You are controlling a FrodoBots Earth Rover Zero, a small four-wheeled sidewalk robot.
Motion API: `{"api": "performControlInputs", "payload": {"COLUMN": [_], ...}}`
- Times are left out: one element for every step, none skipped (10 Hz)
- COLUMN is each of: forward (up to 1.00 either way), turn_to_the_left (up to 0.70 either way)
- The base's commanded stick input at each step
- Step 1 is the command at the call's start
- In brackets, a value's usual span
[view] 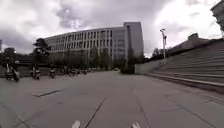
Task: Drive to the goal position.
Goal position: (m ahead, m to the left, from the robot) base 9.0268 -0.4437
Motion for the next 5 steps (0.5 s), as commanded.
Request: {"api": "performControlInputs", "payload": {"forward": [0.7,0.7,0.7,0.7,0.7], "turn_to_the_left": [0.0,0.0,0.0,0.0,0.0]}}
